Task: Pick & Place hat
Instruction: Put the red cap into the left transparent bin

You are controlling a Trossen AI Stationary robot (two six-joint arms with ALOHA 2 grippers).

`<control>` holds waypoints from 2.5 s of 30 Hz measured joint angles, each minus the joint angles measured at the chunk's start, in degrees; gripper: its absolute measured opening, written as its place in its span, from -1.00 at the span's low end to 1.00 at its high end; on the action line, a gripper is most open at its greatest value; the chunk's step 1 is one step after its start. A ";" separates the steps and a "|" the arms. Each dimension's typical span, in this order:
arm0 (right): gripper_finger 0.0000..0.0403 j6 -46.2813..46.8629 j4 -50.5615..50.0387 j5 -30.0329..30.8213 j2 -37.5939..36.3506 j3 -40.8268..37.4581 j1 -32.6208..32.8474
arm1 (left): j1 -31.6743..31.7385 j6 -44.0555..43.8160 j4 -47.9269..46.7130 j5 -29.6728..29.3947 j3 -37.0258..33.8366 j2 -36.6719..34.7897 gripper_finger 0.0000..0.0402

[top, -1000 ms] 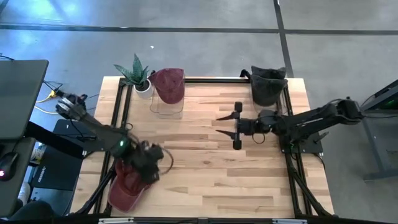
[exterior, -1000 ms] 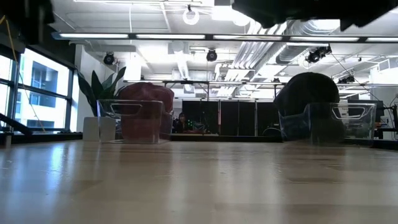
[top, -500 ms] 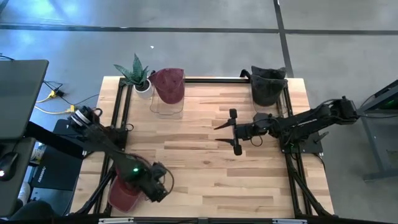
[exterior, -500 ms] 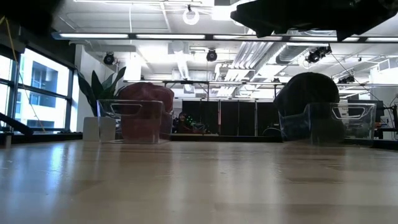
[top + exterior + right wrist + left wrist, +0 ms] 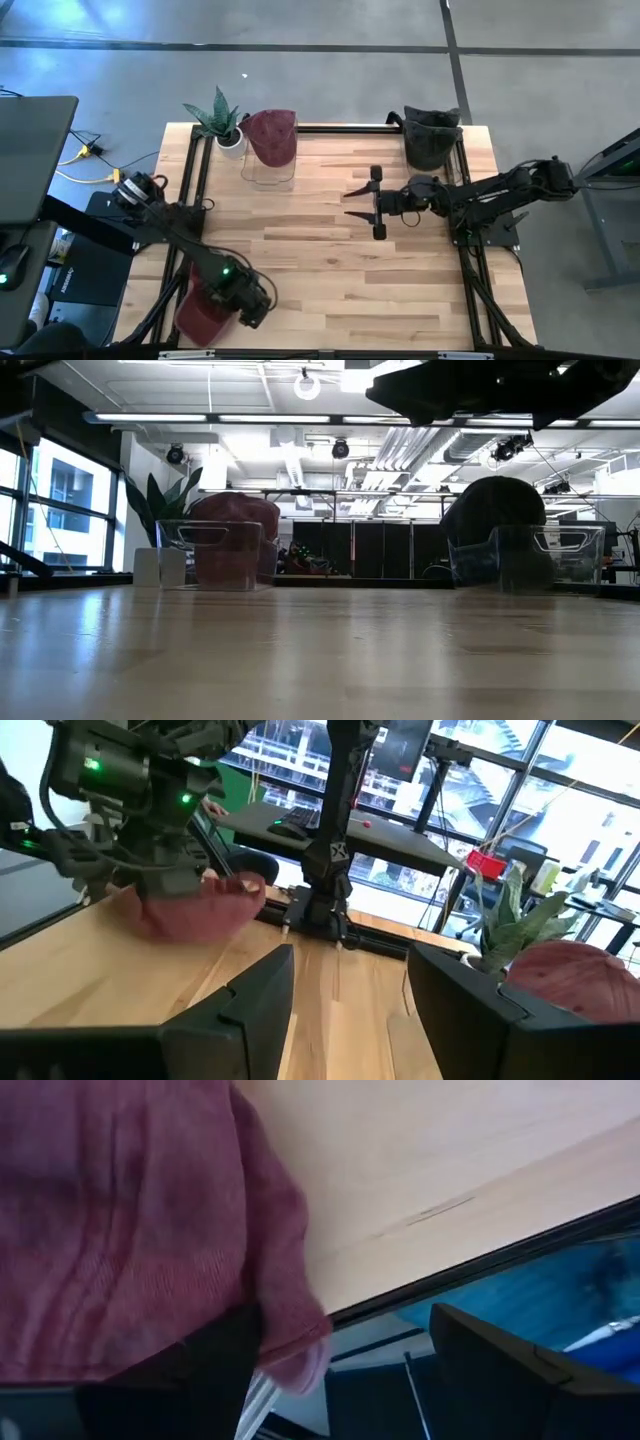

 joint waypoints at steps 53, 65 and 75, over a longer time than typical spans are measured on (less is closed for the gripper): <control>-0.04 16.18 -6.18 -7.66 -2.63 0.07 1.71 | 19.45 94.53 53.92 -31.97 -32.57 -36.98 -0.98; 0.17 17.86 -25.15 -11.29 14.53 21.83 -3.48 | 27.25 100.58 62.67 -14.60 -41.79 -39.78 -0.98; 0.26 4.15 -64.67 -2.21 17.46 47.15 -1.15 | 28.83 102.11 58.01 -13.10 -41.77 -39.78 -0.98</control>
